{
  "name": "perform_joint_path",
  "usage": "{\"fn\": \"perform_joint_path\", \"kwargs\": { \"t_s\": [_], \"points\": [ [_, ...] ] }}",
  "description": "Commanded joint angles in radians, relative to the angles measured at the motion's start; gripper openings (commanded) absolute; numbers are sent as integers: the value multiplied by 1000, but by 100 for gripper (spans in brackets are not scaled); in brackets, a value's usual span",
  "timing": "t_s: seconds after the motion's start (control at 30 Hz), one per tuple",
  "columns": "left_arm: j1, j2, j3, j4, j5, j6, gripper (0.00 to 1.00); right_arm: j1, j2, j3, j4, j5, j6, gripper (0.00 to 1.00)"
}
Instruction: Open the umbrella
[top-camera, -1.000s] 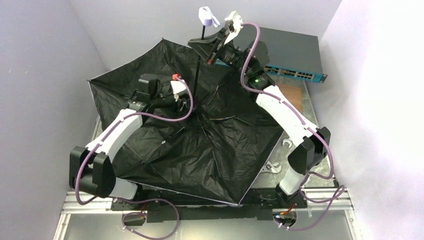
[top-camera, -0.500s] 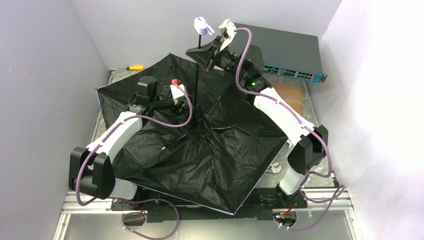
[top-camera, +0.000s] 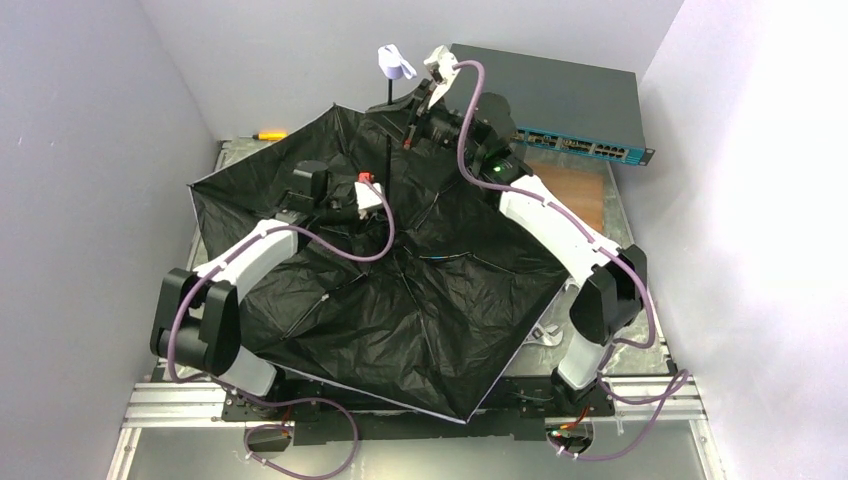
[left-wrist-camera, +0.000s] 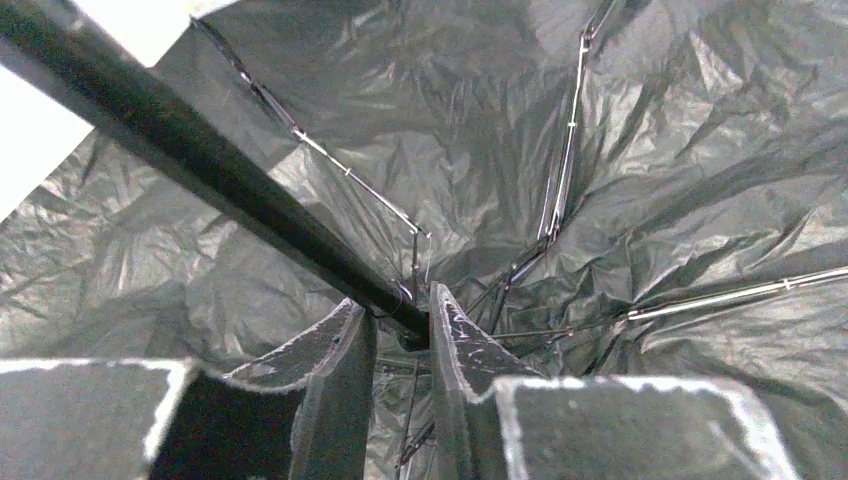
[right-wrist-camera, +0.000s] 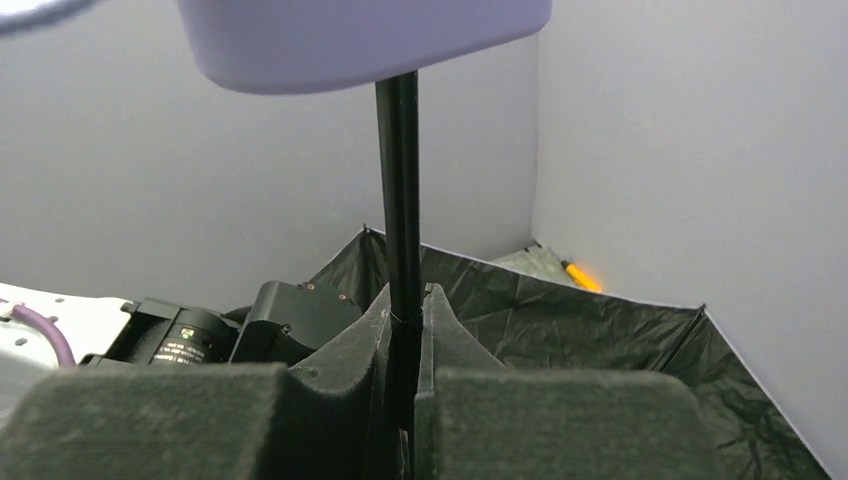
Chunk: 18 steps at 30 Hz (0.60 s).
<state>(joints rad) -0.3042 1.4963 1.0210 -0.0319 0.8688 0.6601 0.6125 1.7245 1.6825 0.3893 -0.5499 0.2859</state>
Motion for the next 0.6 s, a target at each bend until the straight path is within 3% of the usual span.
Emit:
{"fn": "perform_joint_path", "kwargs": {
  "t_s": [0.0, 0.3, 0.57],
  "points": [
    [1, 84, 14, -130, -114, 144, 27, 5, -13, 85, 73, 23, 19, 0],
    [-1, 204, 91, -383, -191, 367, 27, 6, 12, 165, 82, 39, 29, 0],
    [1, 243, 85, -403, -227, 418, 28, 2, 10, 214, 139, 59, 72, 0]
  ]
}}
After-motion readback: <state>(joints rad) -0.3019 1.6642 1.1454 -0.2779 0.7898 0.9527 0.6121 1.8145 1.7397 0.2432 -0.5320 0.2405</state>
